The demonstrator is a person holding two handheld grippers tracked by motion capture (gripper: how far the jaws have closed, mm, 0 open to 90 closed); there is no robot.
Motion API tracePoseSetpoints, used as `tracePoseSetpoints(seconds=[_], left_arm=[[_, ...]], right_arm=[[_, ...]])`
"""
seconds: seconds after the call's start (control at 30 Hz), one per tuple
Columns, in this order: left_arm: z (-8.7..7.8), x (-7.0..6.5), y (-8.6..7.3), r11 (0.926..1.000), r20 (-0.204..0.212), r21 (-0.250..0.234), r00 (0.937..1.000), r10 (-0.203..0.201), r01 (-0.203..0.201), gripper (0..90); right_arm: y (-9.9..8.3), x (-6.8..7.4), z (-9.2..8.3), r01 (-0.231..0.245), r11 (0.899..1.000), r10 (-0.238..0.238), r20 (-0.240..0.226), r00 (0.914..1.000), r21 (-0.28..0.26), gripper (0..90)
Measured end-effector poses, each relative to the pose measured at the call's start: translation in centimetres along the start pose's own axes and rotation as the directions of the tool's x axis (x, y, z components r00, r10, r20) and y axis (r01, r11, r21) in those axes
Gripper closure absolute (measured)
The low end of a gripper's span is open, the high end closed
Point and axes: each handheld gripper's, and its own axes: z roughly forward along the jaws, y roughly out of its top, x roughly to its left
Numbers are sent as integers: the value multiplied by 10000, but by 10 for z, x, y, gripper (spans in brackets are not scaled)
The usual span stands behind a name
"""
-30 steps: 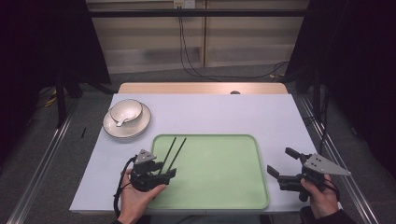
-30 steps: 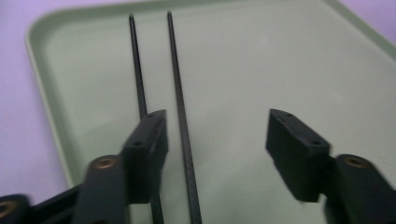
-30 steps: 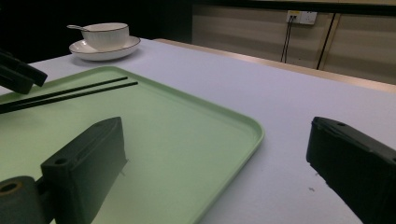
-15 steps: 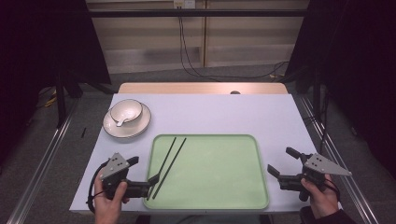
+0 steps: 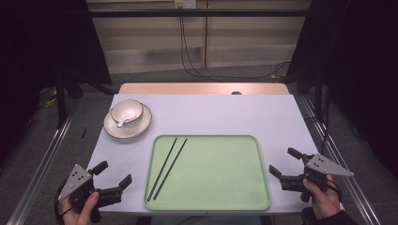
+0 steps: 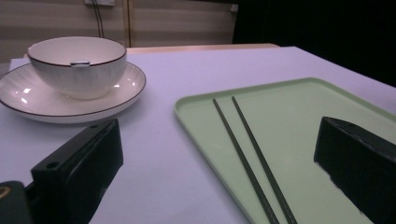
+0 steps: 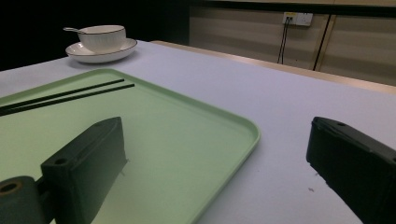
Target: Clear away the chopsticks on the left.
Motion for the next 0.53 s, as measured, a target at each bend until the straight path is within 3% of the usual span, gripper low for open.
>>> tracePoseSetpoints(seconds=[0.17, 0.27, 0.33, 0.47, 0.53], left_arm=[[-6, 5, -8, 9997, -105, -144, 9997, -215, 213, 11], [-8, 10, -11, 9999, -165, -24, 9998, -127, 127, 11], [-9, 11, -10, 9993, -266, -148, 9991, -343, 339, 11], [-9, 13, -10, 9995, -501, -129, 9983, -283, 277, 11], [-9, 14, -10, 9997, -394, -31, 9989, -236, 235, 11]], right_arm=[[0, 0, 0, 27, 10000, -27, 7, 10000, -68, 43], [1, -1, -2, 95, 9999, -96, -75, 9999, -107, 42], [1, -1, -2, 113, 9998, -114, -64, 9999, -134, 41], [0, -1, -2, 99, 9999, -99, -51, 9999, -116, 39], [0, -1, -2, 44, 9999, -44, -7, 10000, -116, 39]])
